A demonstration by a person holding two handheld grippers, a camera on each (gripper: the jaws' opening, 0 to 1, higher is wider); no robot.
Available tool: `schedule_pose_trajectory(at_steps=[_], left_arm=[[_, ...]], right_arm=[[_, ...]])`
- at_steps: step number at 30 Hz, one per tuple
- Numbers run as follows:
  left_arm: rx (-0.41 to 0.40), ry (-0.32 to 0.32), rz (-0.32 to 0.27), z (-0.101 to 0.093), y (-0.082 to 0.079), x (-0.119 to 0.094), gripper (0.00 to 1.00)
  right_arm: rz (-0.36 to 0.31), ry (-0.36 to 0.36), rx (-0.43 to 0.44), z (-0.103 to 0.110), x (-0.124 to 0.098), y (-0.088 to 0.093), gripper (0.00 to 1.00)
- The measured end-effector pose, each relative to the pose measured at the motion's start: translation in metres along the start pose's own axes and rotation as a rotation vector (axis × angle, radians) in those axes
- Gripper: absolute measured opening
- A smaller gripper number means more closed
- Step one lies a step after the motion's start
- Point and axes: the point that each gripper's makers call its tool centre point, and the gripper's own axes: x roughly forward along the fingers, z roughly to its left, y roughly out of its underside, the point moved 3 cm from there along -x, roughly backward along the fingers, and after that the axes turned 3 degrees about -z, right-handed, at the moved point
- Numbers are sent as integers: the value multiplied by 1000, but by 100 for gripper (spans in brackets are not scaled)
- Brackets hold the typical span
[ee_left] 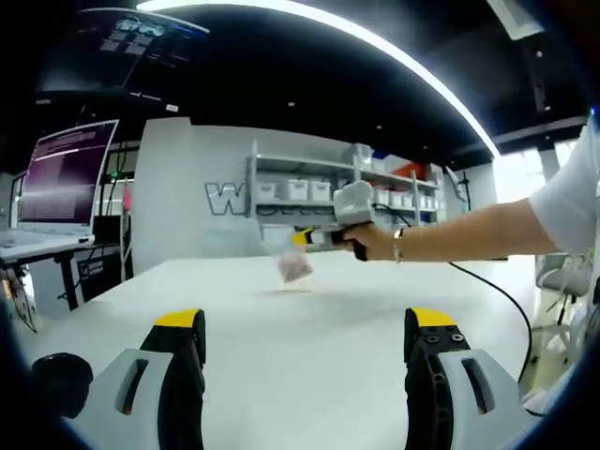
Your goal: Open the resealable bag by pulling the two sides of the seal apart until the entire bag opening is separated and visibly accessible.
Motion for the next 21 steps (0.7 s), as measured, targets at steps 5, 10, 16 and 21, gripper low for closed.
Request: schedule_pose_trajectory(at_steps=[5, 10, 16, 21], left_arm=[[2, 0, -2, -2, -1, -1, 86], [4, 2, -3, -5, -2, -2, 86], [4, 5, -6, -8, -2, -3, 86], [5, 9, -3, -11, -1, -3, 86]], right_arm=[[-3, 6, 4, -2, -4, 0, 0], [-2, 8, 9, -2, -9, 2, 0], [2, 12, 8, -3, -18, 5, 0], [2, 17, 13, -5, -22, 6, 0]])
